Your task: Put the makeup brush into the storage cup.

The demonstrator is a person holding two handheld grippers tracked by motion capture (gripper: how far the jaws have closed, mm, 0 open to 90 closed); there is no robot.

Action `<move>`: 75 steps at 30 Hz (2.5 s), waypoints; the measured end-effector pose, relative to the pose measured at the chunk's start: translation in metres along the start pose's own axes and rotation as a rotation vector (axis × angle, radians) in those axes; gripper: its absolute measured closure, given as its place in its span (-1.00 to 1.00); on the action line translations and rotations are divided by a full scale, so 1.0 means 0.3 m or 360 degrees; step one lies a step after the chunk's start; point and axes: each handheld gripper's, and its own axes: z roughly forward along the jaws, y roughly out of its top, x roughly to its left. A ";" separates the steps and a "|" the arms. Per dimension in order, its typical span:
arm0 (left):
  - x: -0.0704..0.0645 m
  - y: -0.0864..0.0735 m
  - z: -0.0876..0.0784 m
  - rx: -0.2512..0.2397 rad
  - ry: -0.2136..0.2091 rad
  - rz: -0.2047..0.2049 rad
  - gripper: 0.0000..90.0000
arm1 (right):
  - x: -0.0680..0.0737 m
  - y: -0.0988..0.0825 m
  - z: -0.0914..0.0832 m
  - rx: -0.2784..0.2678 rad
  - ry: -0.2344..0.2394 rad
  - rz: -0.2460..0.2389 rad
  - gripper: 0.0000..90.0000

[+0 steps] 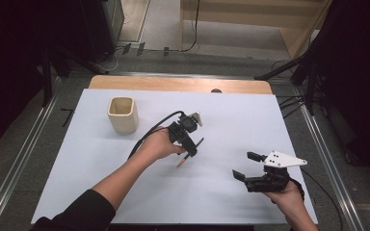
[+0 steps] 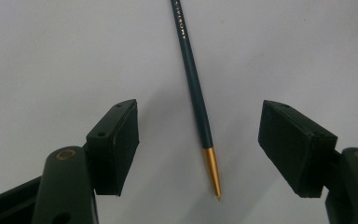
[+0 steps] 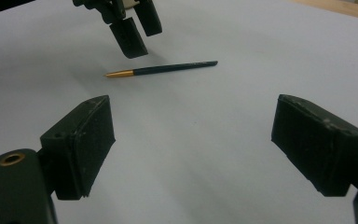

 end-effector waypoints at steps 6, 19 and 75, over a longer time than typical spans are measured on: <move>-0.001 -0.010 0.021 0.0006 0.0022 -0.0010 -0.29 | 0.000 0.000 0.000 0.0000 -0.0003 0.0004 -0.69; -0.007 -0.033 0.069 -0.0012 0.0042 -0.0081 -0.12 | 0.000 0.000 0.000 0.0007 -0.0007 0.0001 -0.69; -0.042 -0.047 0.004 -0.0153 0.0016 -0.0130 0.87 | 0.000 -0.001 0.006 0.0026 -0.0006 -0.0002 -0.69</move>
